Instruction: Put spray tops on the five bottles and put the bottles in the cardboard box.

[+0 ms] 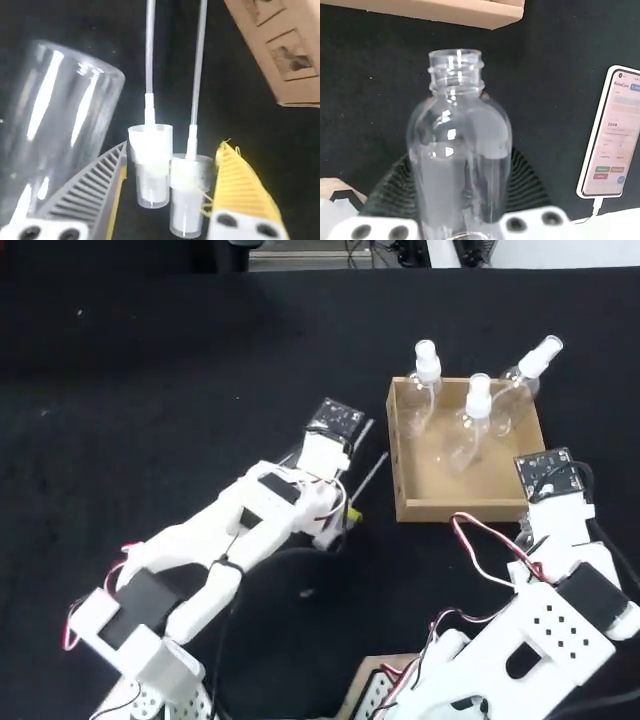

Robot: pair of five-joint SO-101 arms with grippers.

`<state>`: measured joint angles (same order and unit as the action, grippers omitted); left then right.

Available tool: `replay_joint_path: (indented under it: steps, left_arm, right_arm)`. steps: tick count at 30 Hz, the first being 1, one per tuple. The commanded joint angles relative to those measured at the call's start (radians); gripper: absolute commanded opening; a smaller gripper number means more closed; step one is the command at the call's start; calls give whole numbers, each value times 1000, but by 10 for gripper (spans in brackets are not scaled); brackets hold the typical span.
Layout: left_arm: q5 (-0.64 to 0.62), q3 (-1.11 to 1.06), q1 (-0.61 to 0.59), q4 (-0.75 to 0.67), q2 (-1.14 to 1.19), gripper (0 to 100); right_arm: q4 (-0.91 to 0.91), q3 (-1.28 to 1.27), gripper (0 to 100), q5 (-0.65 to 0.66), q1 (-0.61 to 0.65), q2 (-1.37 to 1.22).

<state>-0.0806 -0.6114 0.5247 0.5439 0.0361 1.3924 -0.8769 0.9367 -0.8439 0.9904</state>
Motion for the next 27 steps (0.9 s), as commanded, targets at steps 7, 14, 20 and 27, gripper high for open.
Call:
replay_joint_path:
  steps: [7,14,20,27]
  left_arm:
    - [48,38,-5,138,-32,164]
    - [310,13,-62,328,-91,39]
    - [512,13,-186,476,-164,41]
    - [620,13,-245,609,-304,114]
  right_arm:
    - [-29,10,11,11,-15,30]
    - [-29,8,11,11,-15,30]
    - [-29,8,11,11,-15,30]
    - [-29,7,11,11,-15,30]
